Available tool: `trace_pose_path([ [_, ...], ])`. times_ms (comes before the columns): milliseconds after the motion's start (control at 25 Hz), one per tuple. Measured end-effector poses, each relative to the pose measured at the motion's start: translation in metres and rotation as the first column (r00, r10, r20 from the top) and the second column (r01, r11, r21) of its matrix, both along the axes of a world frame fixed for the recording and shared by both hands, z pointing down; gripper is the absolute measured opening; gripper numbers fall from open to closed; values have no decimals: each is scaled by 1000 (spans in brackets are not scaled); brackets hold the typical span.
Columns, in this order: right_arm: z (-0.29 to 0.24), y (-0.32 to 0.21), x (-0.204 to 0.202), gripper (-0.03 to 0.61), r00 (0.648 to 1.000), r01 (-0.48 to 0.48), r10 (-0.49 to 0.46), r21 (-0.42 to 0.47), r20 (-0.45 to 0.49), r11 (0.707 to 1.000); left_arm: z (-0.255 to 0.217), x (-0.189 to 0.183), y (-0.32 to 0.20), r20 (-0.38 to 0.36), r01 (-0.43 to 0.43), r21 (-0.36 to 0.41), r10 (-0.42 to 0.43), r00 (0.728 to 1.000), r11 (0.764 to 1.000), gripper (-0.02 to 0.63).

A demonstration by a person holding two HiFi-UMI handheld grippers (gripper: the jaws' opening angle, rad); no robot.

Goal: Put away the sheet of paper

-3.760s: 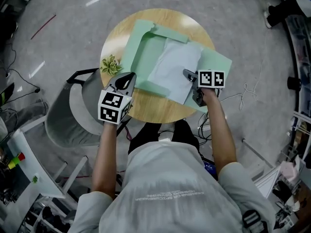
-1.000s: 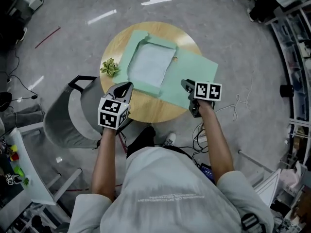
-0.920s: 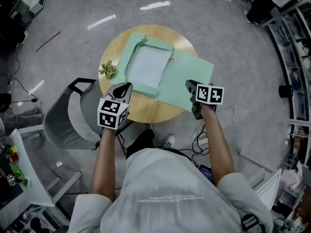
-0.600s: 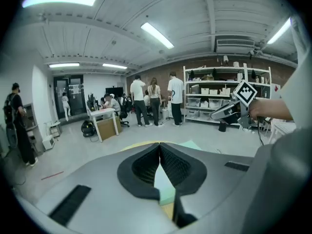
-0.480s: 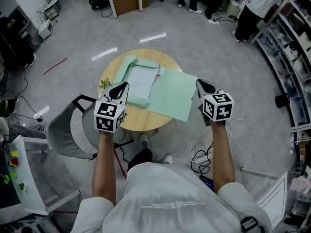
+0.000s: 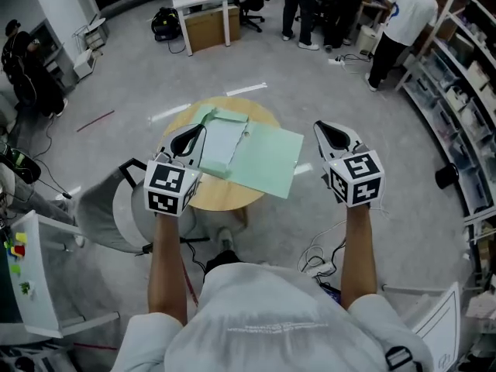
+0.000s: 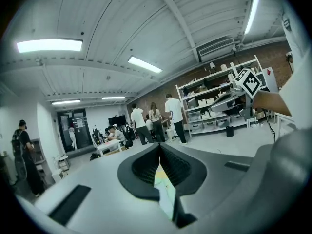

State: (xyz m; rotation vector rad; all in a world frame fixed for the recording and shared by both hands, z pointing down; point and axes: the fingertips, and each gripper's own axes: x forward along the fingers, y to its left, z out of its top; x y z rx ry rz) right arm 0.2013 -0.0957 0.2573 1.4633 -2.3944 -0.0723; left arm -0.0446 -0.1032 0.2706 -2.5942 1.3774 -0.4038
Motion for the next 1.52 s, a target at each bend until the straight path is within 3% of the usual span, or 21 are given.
trace_pose_path([
  [360,-36,34,-10,28,997,69,-65,91,-47,993,-45,24,39,21,-25,100,23,1000,995,18],
  [800,-40,43,-19,28,992,121,-119,104,-32,987,-58,38,57,47,-50,150,44,998,987,18],
  [1520,-25,42,-19,28,990,134,-131,86,-49,987,-45,46,59,68,-63,122,55,996,990,18],
])
